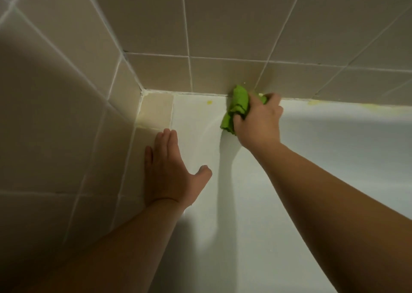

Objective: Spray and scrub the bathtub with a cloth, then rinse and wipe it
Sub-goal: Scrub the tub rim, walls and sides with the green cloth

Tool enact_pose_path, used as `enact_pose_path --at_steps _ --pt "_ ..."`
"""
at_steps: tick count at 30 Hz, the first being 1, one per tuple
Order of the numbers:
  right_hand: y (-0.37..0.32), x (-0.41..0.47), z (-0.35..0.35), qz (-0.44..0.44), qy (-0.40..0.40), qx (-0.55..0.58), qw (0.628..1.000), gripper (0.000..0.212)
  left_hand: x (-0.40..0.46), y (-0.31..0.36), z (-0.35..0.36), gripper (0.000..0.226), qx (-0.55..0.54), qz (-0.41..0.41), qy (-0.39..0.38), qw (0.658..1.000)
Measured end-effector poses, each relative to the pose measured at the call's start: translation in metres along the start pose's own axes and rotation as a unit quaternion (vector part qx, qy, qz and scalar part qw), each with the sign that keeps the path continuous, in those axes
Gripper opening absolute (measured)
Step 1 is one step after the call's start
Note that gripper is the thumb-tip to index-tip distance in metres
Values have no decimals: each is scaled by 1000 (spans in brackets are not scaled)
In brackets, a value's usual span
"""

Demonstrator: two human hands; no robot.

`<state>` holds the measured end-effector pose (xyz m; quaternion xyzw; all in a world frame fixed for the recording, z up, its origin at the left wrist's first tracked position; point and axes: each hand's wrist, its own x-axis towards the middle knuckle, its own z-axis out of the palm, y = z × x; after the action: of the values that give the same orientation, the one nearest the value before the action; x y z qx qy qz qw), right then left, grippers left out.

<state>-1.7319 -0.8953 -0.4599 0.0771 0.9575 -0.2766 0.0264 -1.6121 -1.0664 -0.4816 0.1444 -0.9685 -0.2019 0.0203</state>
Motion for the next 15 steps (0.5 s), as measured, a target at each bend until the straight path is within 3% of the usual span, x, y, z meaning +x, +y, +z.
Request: enact_pose_path --at_steps 4,9,15 --pt "-11 -6 6 29 16 -8 999 40 3 1 4 104 50 20 -7 999" --pt "-48 -1 20 -145 -69 -58 985 39 8 5 5 103 101 14 -17 995" --pt "-25 12 1 -84 -55 -111 989 29 11 5 4 105 82 12 -48 995"
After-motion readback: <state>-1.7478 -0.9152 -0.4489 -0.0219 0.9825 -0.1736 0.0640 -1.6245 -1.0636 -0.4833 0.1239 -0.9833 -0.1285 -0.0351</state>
